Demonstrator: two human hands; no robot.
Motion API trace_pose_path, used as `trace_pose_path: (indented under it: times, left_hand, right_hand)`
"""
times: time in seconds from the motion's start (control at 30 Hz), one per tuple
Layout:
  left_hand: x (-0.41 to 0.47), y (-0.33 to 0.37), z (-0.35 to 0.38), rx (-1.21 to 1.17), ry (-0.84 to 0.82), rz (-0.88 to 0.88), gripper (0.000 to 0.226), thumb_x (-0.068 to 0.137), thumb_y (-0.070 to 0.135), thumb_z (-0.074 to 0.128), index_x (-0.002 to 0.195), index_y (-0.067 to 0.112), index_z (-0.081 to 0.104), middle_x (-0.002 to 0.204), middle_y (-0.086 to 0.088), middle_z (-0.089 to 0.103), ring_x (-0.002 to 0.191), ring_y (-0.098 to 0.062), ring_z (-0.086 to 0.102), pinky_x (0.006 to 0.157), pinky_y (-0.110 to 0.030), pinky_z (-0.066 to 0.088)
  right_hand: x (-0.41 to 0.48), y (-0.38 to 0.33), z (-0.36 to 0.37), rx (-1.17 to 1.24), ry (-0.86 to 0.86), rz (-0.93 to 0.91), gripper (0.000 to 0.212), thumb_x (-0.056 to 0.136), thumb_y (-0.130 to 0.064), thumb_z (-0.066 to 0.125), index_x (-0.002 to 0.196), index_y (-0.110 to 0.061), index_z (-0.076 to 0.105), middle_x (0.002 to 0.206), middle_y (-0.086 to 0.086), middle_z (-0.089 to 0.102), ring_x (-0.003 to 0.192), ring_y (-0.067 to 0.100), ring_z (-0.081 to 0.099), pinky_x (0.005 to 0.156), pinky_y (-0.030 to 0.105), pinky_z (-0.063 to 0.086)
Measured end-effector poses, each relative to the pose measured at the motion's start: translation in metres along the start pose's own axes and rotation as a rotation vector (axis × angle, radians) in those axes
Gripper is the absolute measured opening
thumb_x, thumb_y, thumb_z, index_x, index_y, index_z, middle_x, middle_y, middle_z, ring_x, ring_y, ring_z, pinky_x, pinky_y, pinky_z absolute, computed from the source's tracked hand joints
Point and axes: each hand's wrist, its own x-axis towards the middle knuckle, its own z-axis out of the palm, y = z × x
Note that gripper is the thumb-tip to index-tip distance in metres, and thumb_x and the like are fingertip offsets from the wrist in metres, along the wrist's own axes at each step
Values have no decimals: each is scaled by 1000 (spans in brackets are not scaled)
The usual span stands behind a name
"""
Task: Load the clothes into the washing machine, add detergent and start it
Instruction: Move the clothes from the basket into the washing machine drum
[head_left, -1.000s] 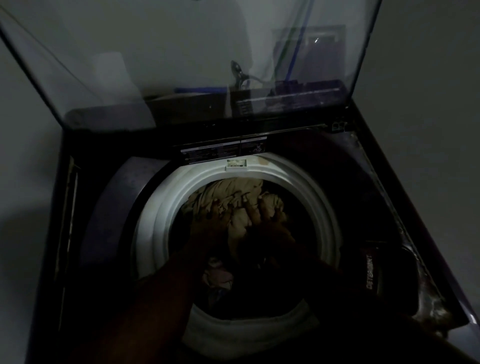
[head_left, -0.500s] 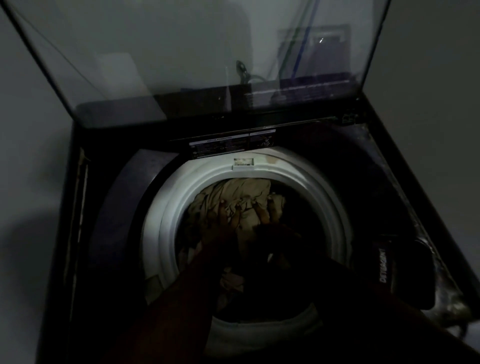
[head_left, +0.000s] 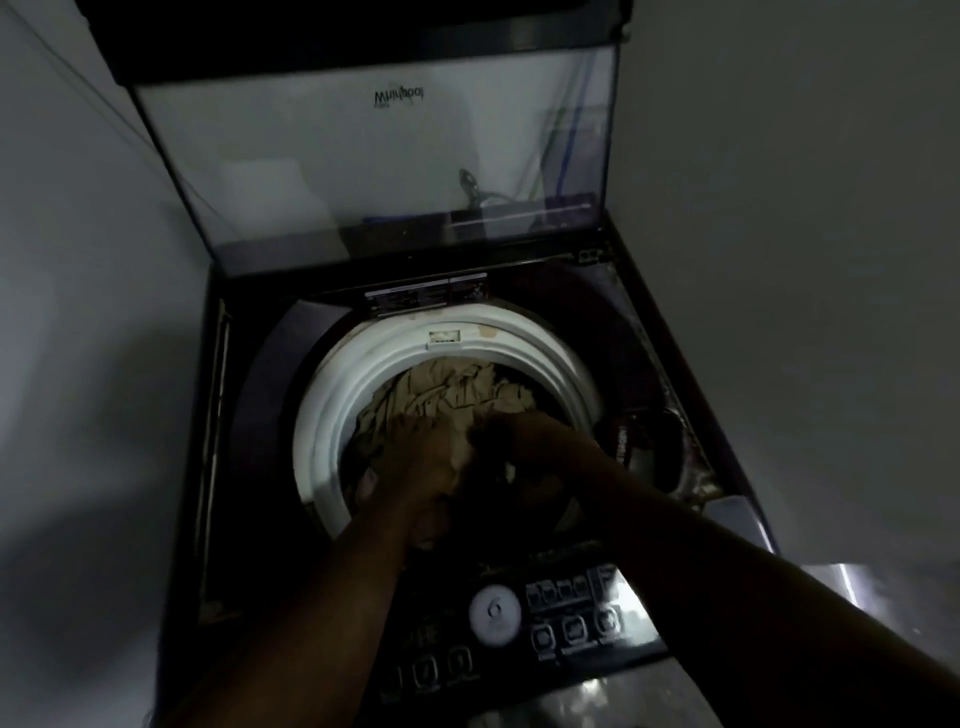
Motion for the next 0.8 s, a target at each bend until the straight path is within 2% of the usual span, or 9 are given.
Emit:
trace_pose_path:
  times: [0.07, 0.1, 0.17, 0.27, 0.4, 0.53, 0.63, 0.7, 0.8]
  left_hand:
    - [-14, 18, -3, -73, 124, 3, 33, 93, 23, 53, 123, 10, 58, 127, -13, 59, 116, -29, 56, 92, -28, 41]
    - [-25, 29, -7, -94, 205, 21, 33, 91, 20, 54, 122, 11, 58, 126, -13, 59, 114, -30, 56, 91, -30, 43]
    - [-40, 49, -9, -115, 253, 38, 40, 89, 20, 56, 129, 14, 53, 132, -12, 55, 121, -32, 52, 99, -38, 44]
    - [-54, 79, -6, -174, 303, -3, 43, 92, 25, 55, 133, 14, 50, 137, -13, 53, 125, -34, 49, 101, -45, 44]
    - [-80, 118, 5, -235, 435, -32, 38, 89, 28, 57, 124, 16, 54, 126, -10, 61, 117, -32, 55, 98, -45, 47]
    - [-108, 165, 15, -252, 473, -10, 42, 88, 24, 56, 129, 19, 52, 126, -9, 61, 115, -33, 56, 93, -41, 48]
    - [-123, 203, 23, -242, 520, 54, 35, 91, 24, 54, 126, 21, 52, 122, -5, 60, 110, -30, 58, 87, -42, 51]
    - [-130, 228, 29, -229, 550, 86, 34, 93, 23, 53, 127, 20, 53, 123, -4, 59, 112, -28, 57, 88, -41, 50]
    - [-138, 263, 39, -215, 570, 132, 38, 93, 23, 55, 130, 17, 53, 126, -4, 57, 117, -25, 54, 93, -42, 48]
  right_hand:
    - [-9, -4, -12, -124, 68, -86, 33, 96, -35, 52, 123, -19, 60, 127, 9, 62, 114, 25, 59, 75, 12, 44]
    - [-17, -4, -19, -144, 114, -119, 34, 95, -39, 52, 122, -20, 61, 125, 10, 63, 114, 28, 58, 82, 21, 45]
    - [-39, -5, -33, -124, 187, -154, 37, 91, -39, 55, 120, -18, 64, 122, 14, 65, 114, 32, 59, 92, 33, 48]
    - [-71, -1, -52, -81, 333, -246, 30, 86, -29, 62, 112, -14, 69, 110, 14, 70, 106, 32, 63, 87, 34, 51]
    - [-116, 22, -84, -49, 435, -350, 22, 80, -10, 59, 98, -10, 71, 101, 12, 71, 97, 29, 65, 81, 33, 52]
    - [-153, 65, -109, -15, 537, -350, 18, 83, -10, 56, 95, -13, 68, 96, 10, 70, 87, 26, 65, 73, 25, 48]
    - [-177, 98, -123, -17, 564, -343, 13, 85, -12, 56, 91, -10, 67, 93, 11, 68, 83, 27, 64, 67, 23, 42]
    - [-191, 118, -132, -24, 575, -349, 13, 84, -11, 57, 91, -10, 68, 93, 11, 68, 82, 26, 63, 65, 20, 36]
    - [-208, 144, -145, -16, 557, -317, 16, 86, -11, 56, 97, -12, 68, 96, 8, 67, 82, 22, 63, 66, 20, 38]
